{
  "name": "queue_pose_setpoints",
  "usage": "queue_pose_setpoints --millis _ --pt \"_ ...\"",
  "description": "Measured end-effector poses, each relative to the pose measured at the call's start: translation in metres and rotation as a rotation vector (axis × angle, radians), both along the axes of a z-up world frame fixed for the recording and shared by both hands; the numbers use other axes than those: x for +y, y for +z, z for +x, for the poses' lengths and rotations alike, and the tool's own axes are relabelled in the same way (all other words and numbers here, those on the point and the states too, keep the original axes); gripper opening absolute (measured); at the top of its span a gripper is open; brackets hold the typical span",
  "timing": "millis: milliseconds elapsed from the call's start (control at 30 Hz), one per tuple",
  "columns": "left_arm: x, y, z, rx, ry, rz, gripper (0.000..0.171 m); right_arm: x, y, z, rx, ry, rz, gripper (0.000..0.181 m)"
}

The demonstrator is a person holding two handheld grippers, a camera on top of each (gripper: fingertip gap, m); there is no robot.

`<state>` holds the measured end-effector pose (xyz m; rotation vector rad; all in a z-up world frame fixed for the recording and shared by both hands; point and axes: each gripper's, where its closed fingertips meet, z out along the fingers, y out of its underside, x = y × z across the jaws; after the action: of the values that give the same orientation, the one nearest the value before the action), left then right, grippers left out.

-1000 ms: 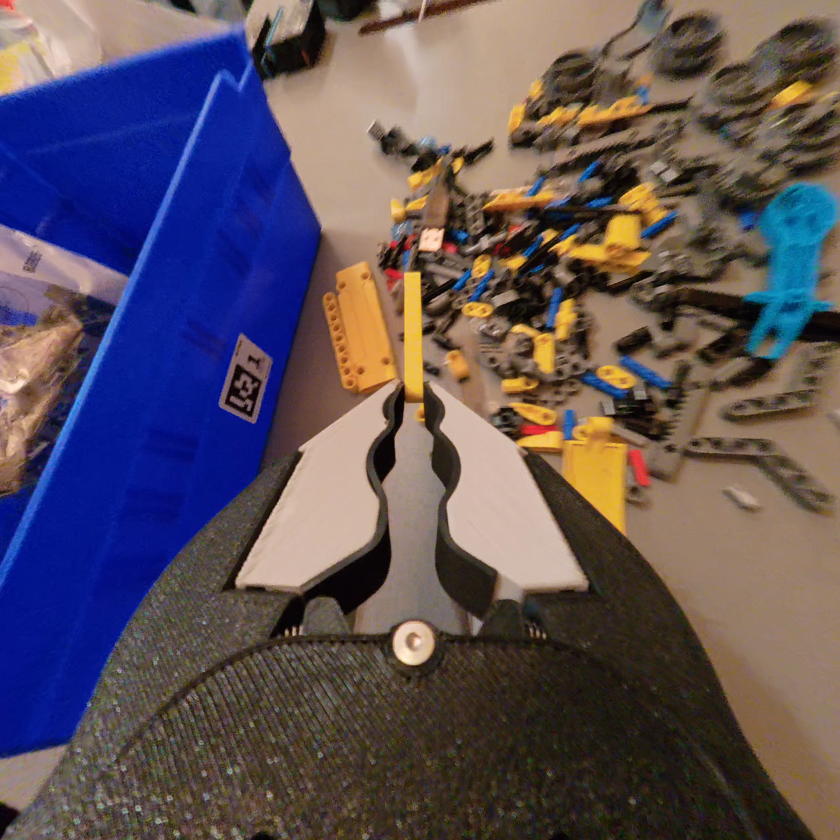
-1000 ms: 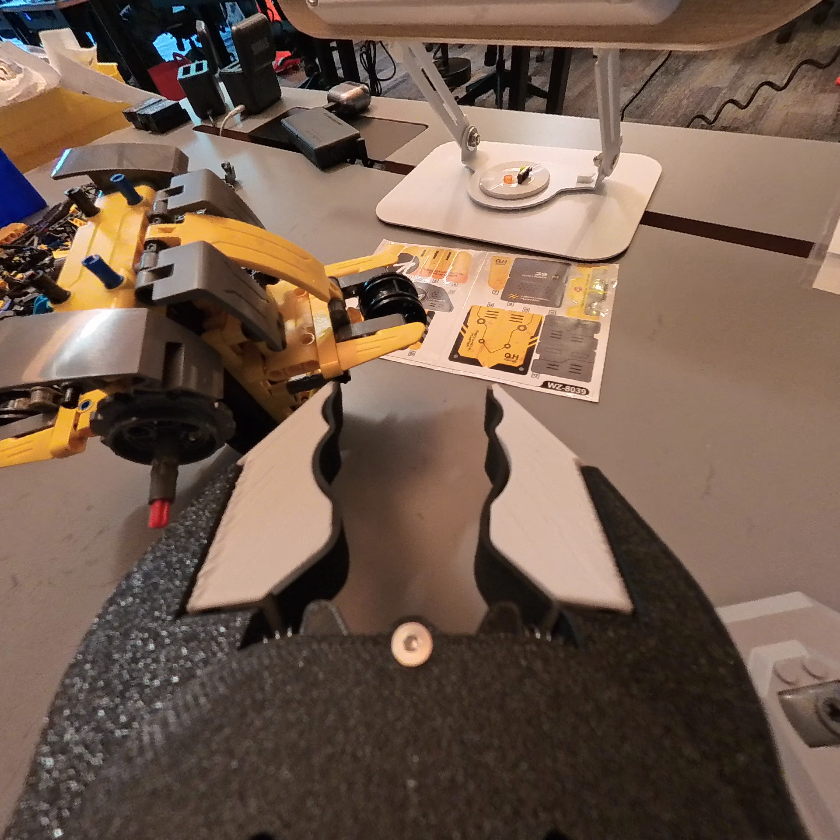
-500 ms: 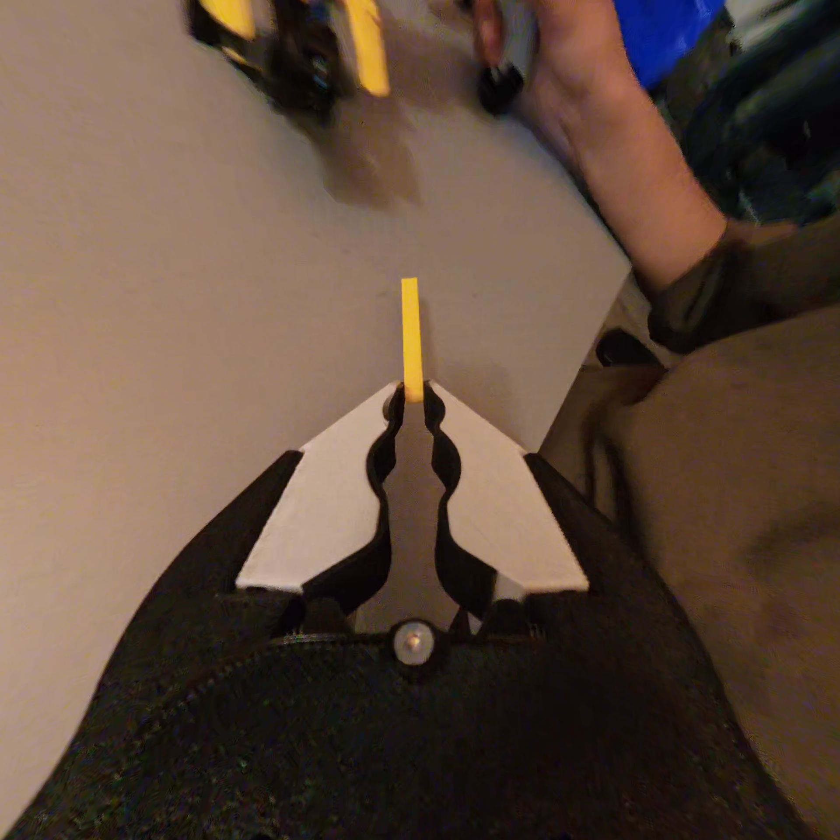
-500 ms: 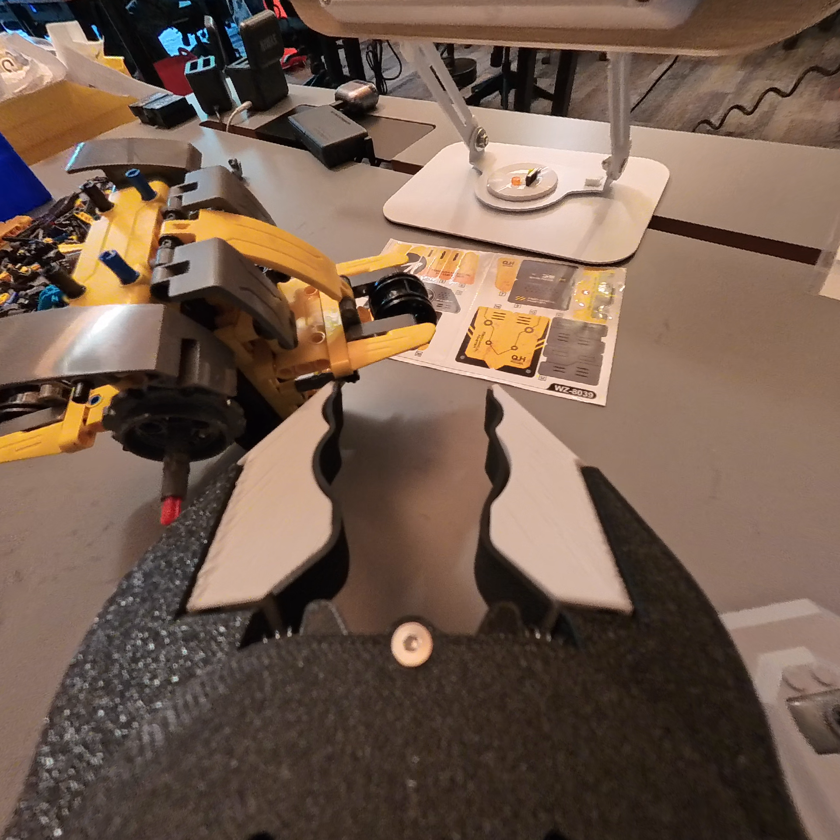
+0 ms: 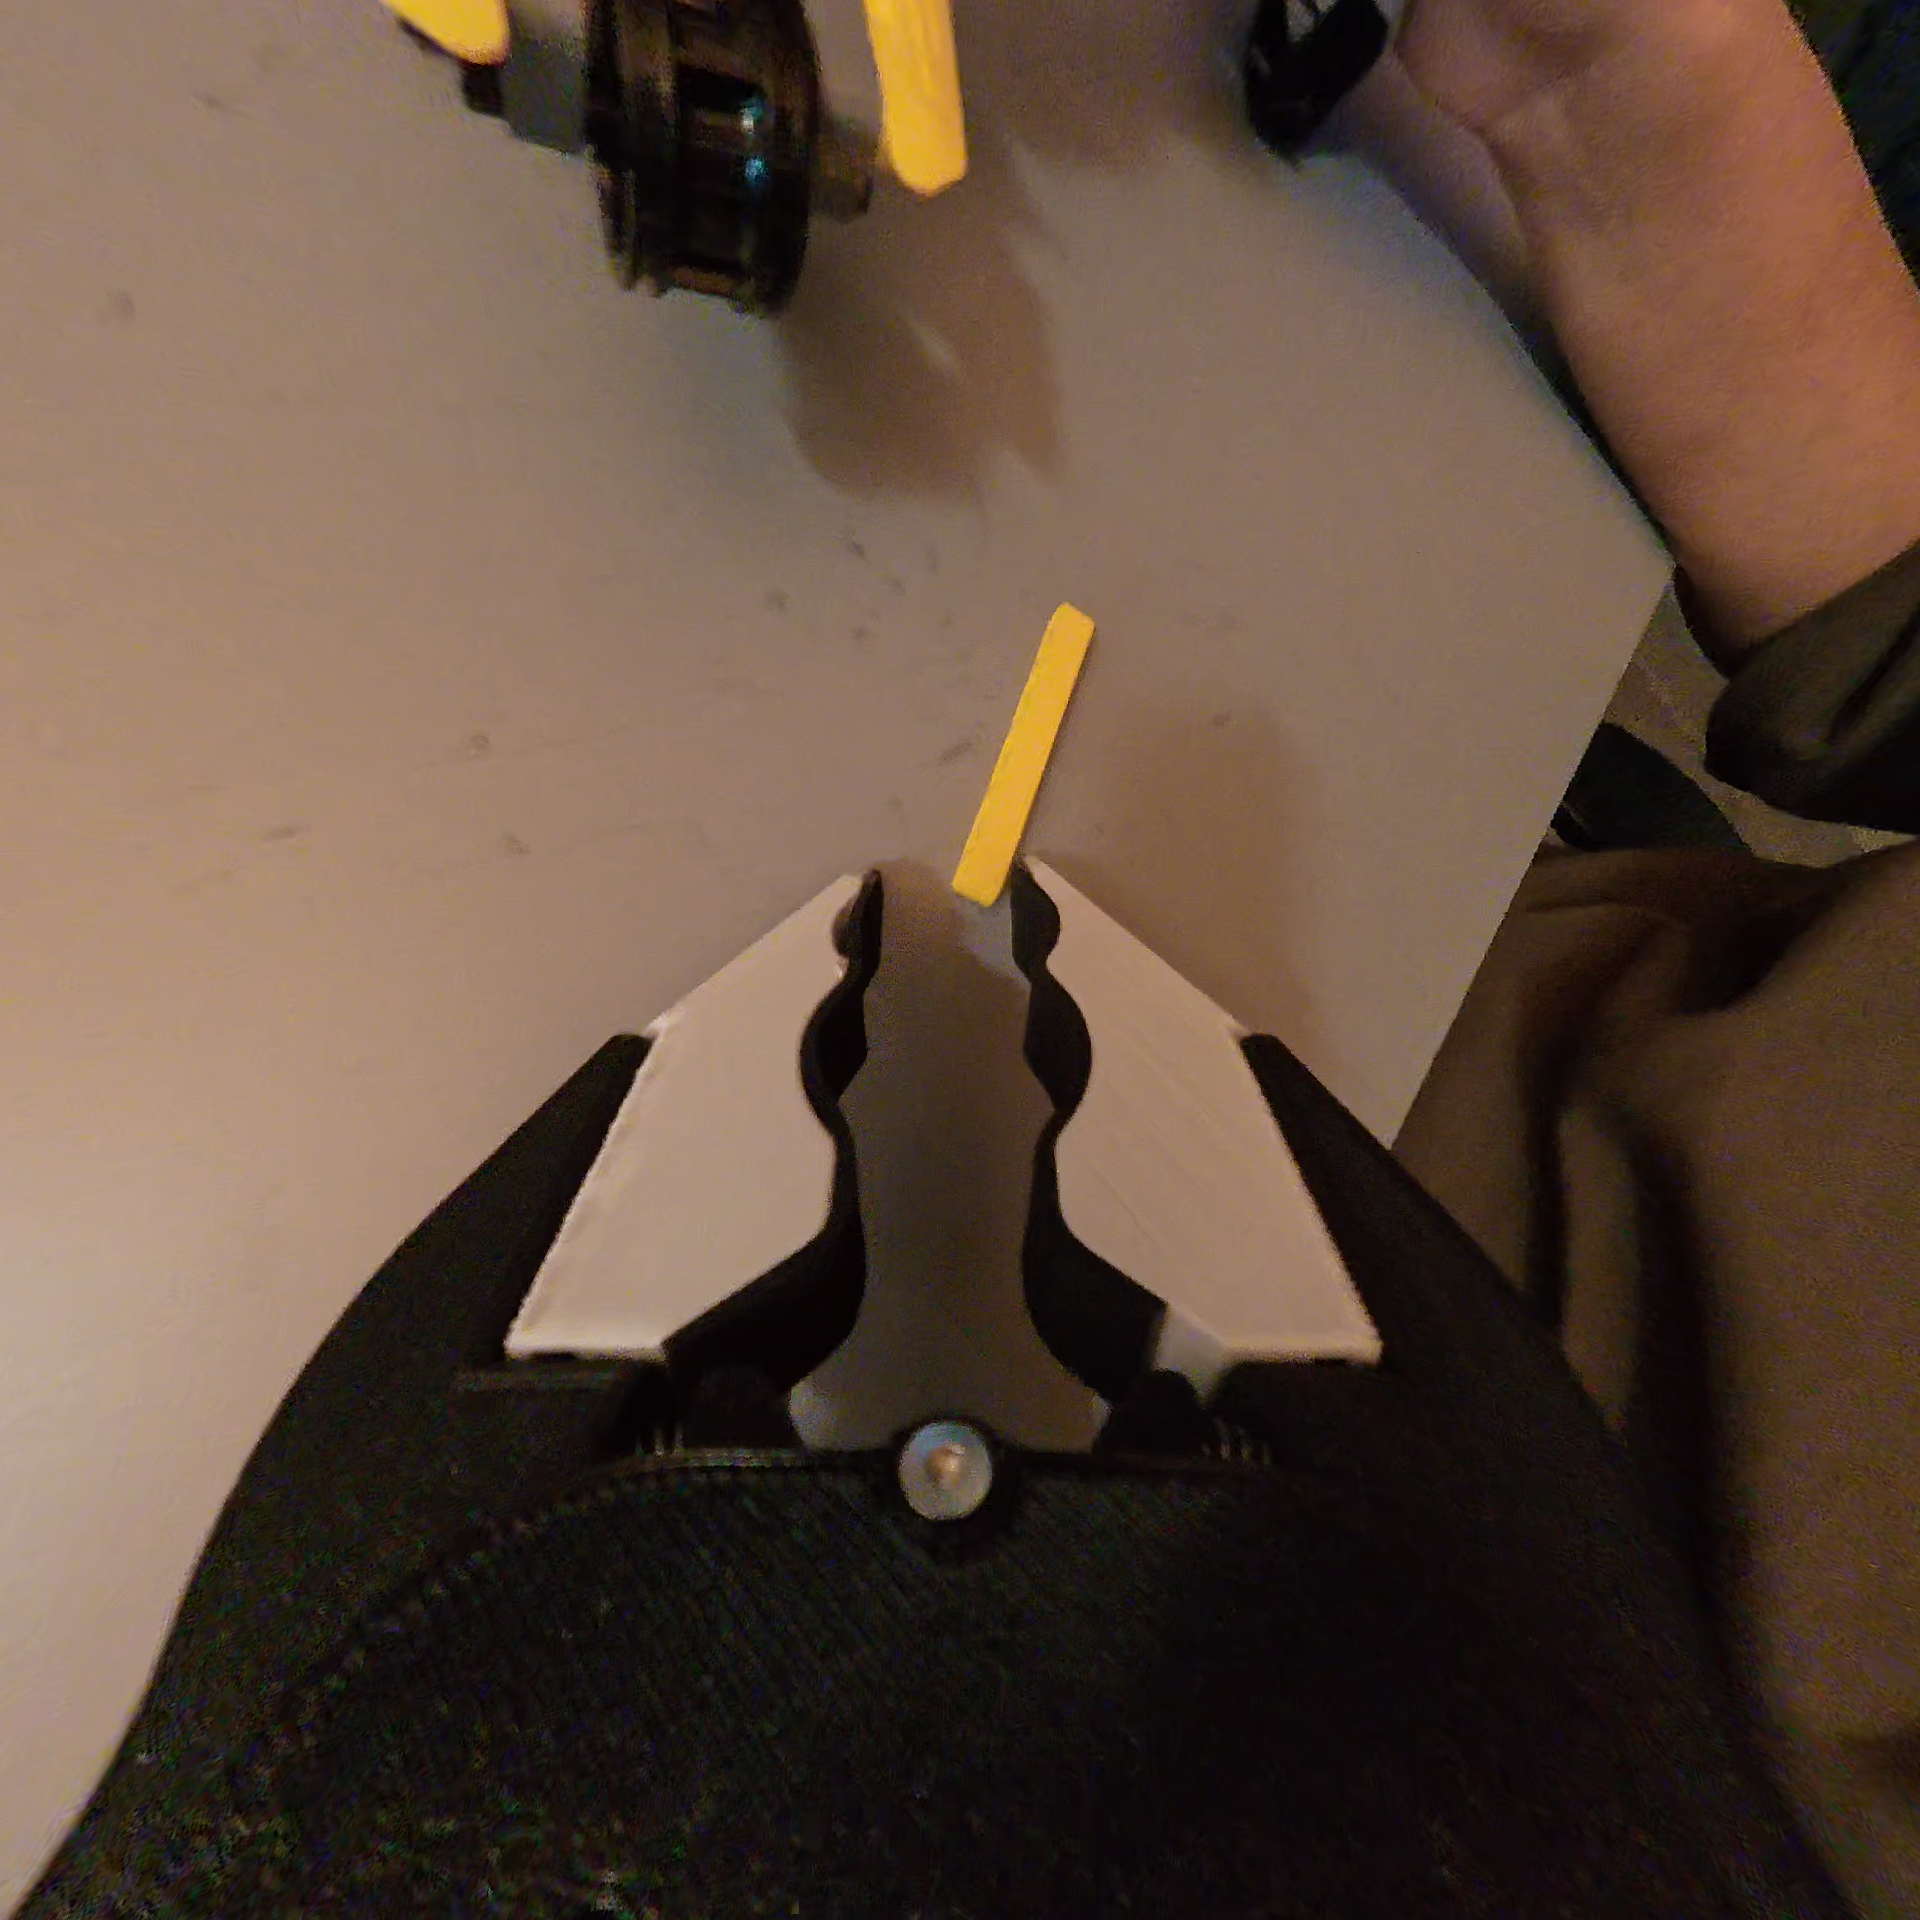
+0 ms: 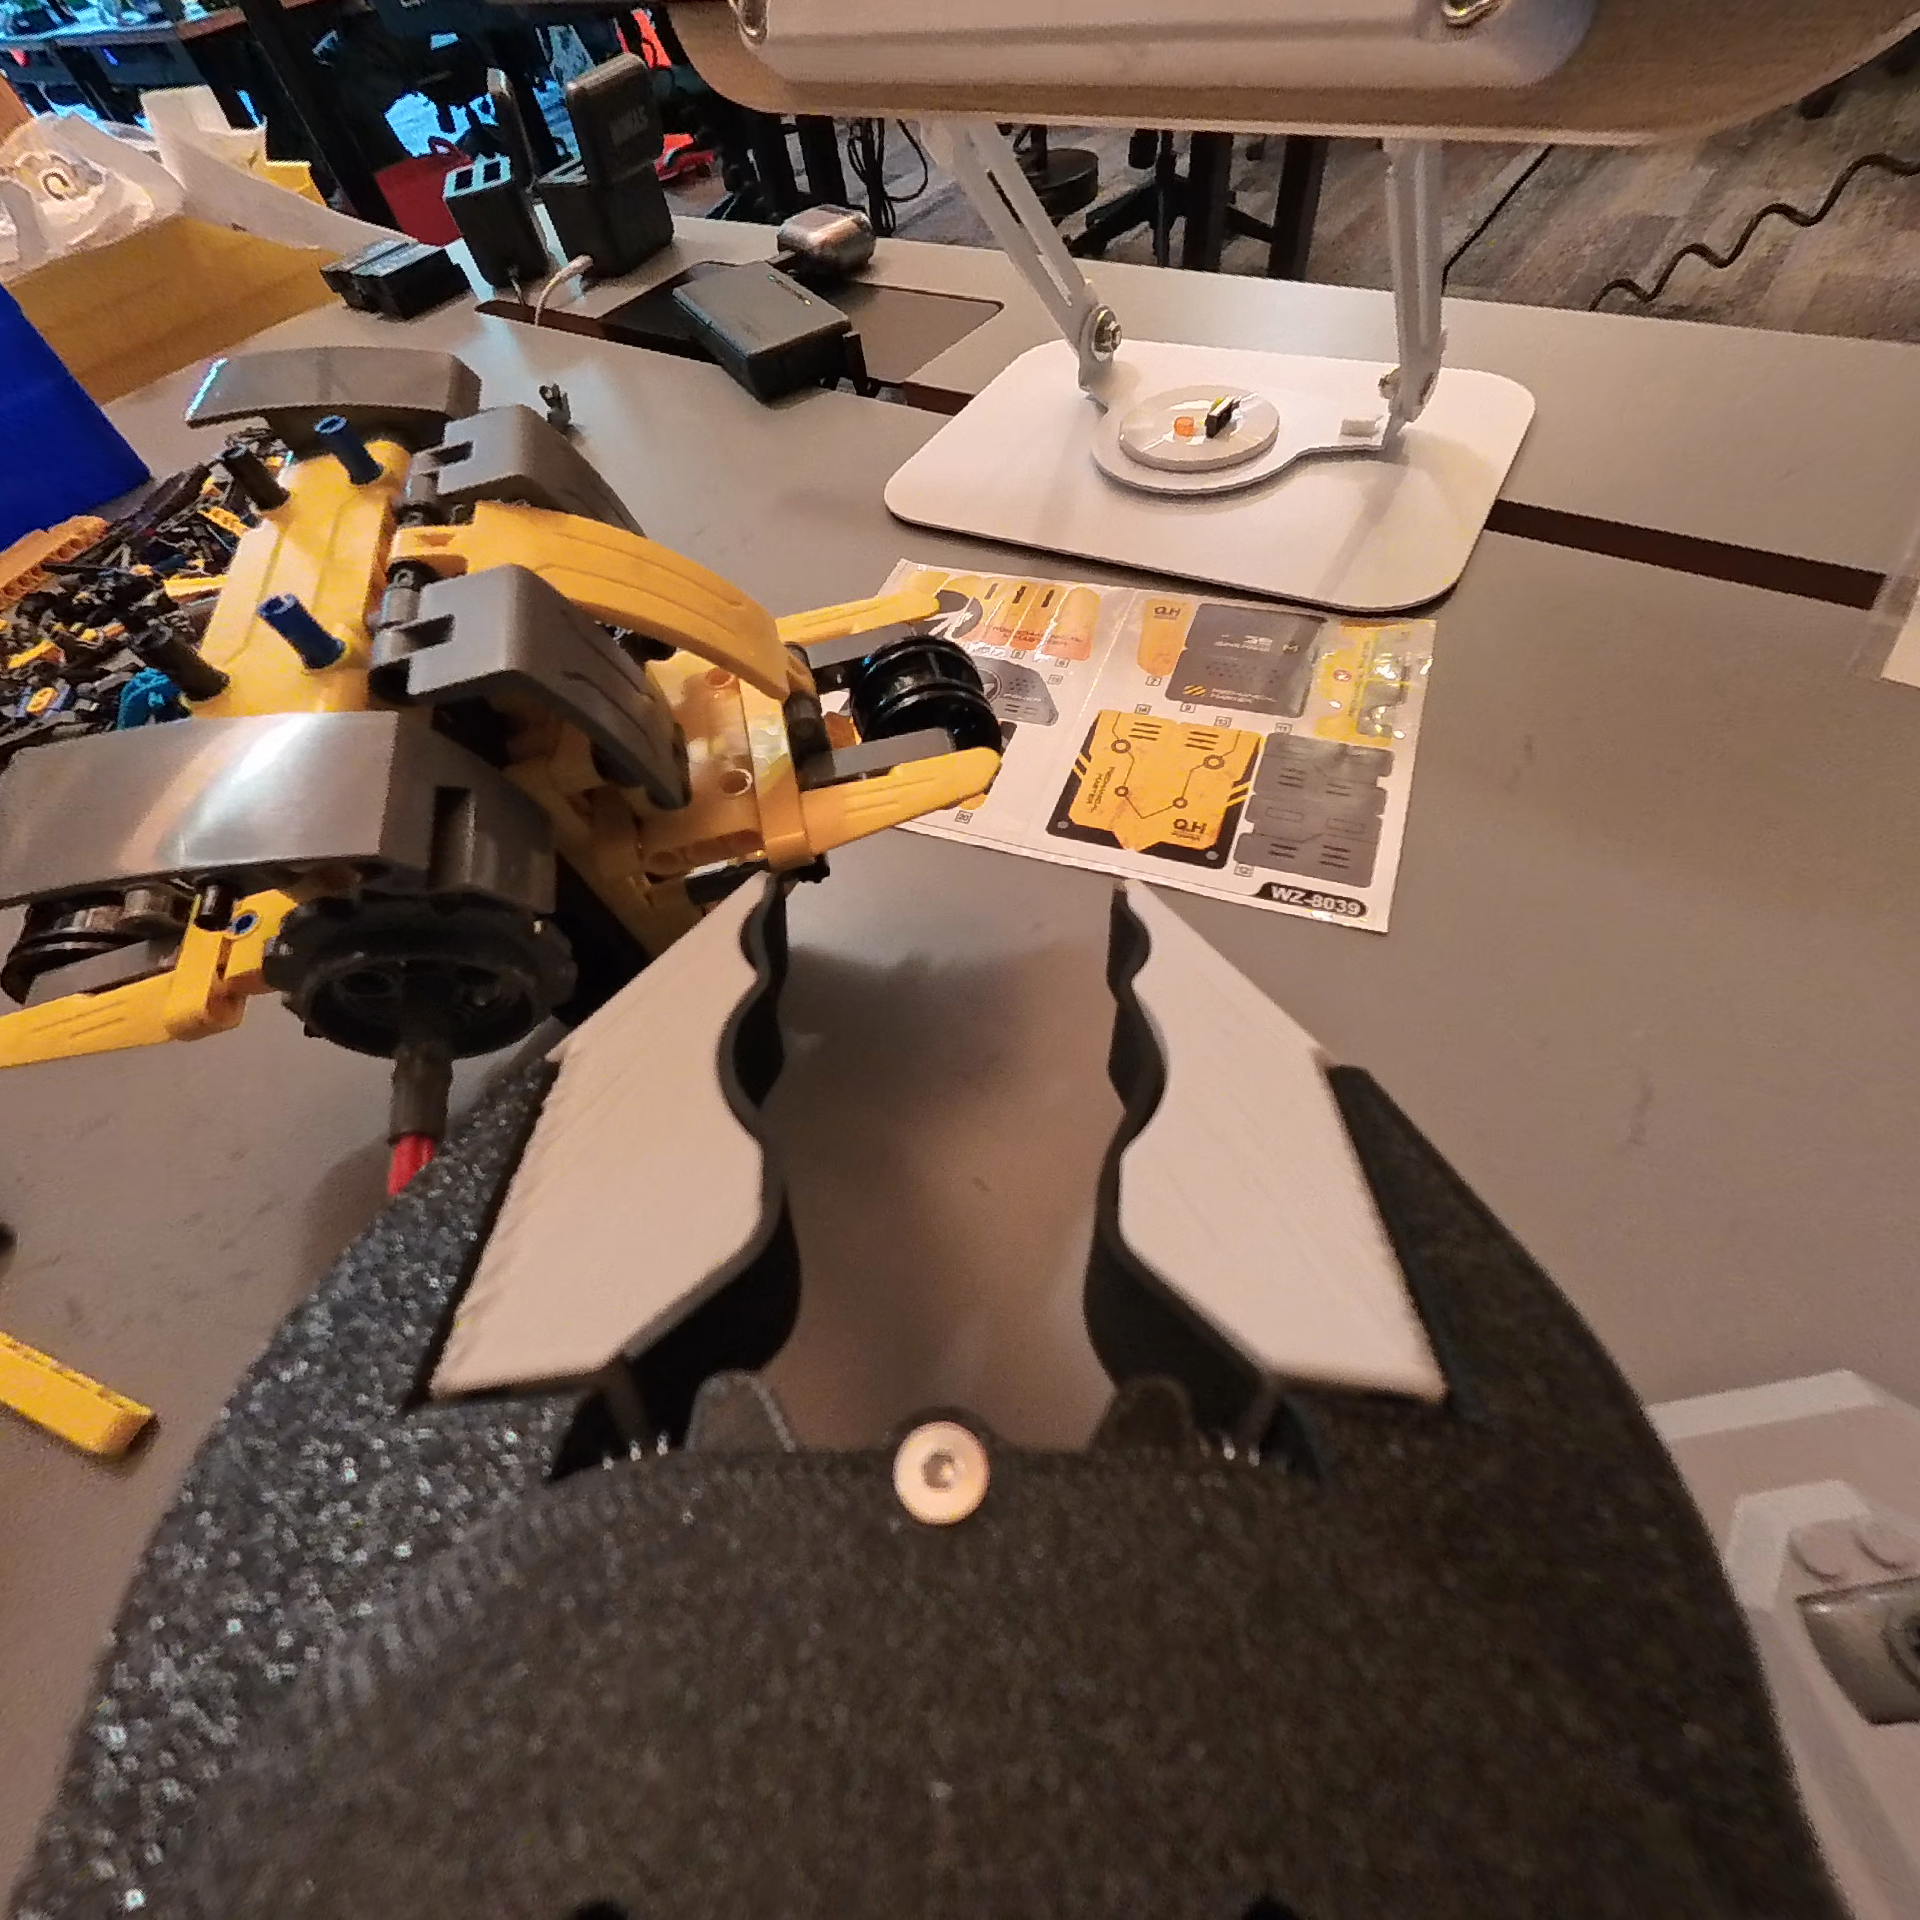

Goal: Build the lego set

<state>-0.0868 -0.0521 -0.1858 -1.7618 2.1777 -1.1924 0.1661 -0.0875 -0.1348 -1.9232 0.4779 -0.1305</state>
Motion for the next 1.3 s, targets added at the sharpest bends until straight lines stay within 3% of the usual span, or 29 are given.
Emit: queue_pose_setpoints --millis 133,300,433,633,833,933,1067,1100,1167,1233,1300 --pt "0.004 0.008 -0.002 -0.120 -0.026 0.066 0.027 0.000 -0.001 0.000 0.006 0.002 0.002 0.062" --pt "0.008 -0.001 -0.007 -0.189 -0.079 0.337 0.016 0.001 -0.003 0.000 0.012 0.001 -0.002 0.062" --pt "-0.005 0.003 -0.003 -0.210 -0.097 0.266 0.016 0.000 -0.002 0.000 0.011 -0.002 -0.001 0.062" --pt "-0.002 -0.007 0.003 -0.175 -0.096 0.309 0.017 -0.001 -0.001 0.002 0.016 -0.006 0.008 0.062" --pt "-0.002 -0.005 0.003 -0.150 -0.078 0.216 0.004 -0.006 0.010 0.005 -0.090 -0.032 -0.019 0.063" --pt "-0.005 0.001 0.003 -0.145 -0.061 0.119 0.004 -0.017 0.035 0.012 -0.230 -0.090 -0.010 0.063" --pt "-0.006 0.017 0.006 -0.157 -0.015 -0.065 0.003 -0.041 0.096 0.012 -0.471 -0.161 0.130 0.057" --pt "-0.006 0.023 0.008 -0.165 -0.004 -0.121 0.002 -0.043 0.111 0.001 -0.508 -0.120 0.199 0.054" --pt "-0.006 0.034 0.009 -0.172 0.003 -0.248 0.002 -0.038 0.131 -0.044 -0.504 0.112 0.340 0.022" --pt "-0.008 0.042 0.007 -0.160 -0.011 -0.373 0.003 -0.034 0.138 -0.099 -0.445 0.410 0.436 0.020" --pt "-0.010 0.046 0.004 -0.137 -0.026 -0.454 0.003 -0.030 0.131 -0.141 -0.404 0.612 0.430 0.023"
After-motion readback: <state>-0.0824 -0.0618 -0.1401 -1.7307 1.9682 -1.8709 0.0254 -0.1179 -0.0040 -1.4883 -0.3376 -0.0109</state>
